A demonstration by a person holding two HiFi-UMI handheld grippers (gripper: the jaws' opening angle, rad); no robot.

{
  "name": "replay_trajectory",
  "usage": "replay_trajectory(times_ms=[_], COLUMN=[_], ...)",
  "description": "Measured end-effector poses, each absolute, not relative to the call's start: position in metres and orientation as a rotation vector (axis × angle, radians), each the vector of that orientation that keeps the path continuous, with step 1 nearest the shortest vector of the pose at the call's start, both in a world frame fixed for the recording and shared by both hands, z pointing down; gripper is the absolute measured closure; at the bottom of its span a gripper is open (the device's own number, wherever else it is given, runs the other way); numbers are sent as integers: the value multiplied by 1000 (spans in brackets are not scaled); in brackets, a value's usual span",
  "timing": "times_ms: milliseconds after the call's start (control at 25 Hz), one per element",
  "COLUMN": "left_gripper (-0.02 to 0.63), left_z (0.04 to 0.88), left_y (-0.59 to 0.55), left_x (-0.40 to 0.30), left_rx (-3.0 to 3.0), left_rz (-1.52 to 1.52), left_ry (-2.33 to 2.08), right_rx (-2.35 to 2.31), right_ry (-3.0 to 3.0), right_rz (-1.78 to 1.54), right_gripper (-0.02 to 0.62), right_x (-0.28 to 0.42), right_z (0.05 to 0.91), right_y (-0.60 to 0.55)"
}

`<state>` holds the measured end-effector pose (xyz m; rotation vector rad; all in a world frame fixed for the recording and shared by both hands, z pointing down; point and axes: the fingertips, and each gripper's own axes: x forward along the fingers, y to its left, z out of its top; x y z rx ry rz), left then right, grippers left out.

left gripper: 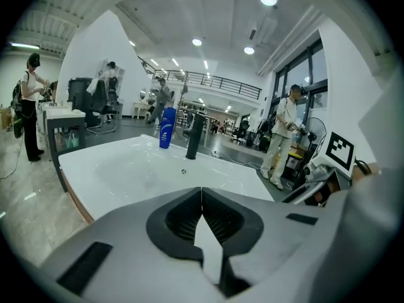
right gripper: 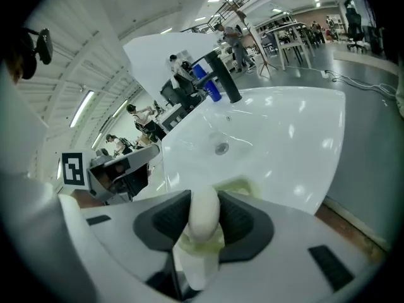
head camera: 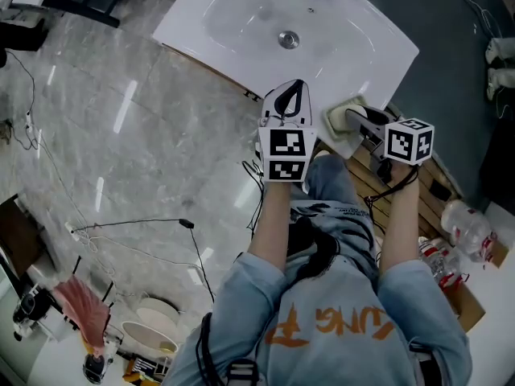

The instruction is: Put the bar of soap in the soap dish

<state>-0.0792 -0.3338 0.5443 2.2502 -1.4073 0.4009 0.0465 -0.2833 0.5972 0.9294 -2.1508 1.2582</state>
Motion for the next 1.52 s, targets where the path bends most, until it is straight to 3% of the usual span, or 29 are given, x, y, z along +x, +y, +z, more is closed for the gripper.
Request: replay_trajectory(times_ms=[440, 920, 1000, 1120, 1520], left_gripper=[583, 583, 583, 583, 583], left_z=[531, 495, 482, 460, 360], left_y=[-341, -363, -369, -376, -400], left_x=[-82, -84, -83, -78, -69], left_rx=[2278, 2347, 2375, 2420, 2647], left_rz=[395, 332, 309, 277, 108], left_ry=[-1421, -1441, -1446, -1451, -1488], right_rx=[1041, 1190, 1281, 1421, 1814], right_ry=[-2054, -2059, -2138, -2279, -2604], right_rz=[1068, 908, 850, 724, 353], right_gripper=[391, 387, 418, 514, 565], right_x=[58, 66, 67, 68, 80], right_z=[604, 576, 551, 503, 348], right_y=[-289, -317, -333, -354, -391])
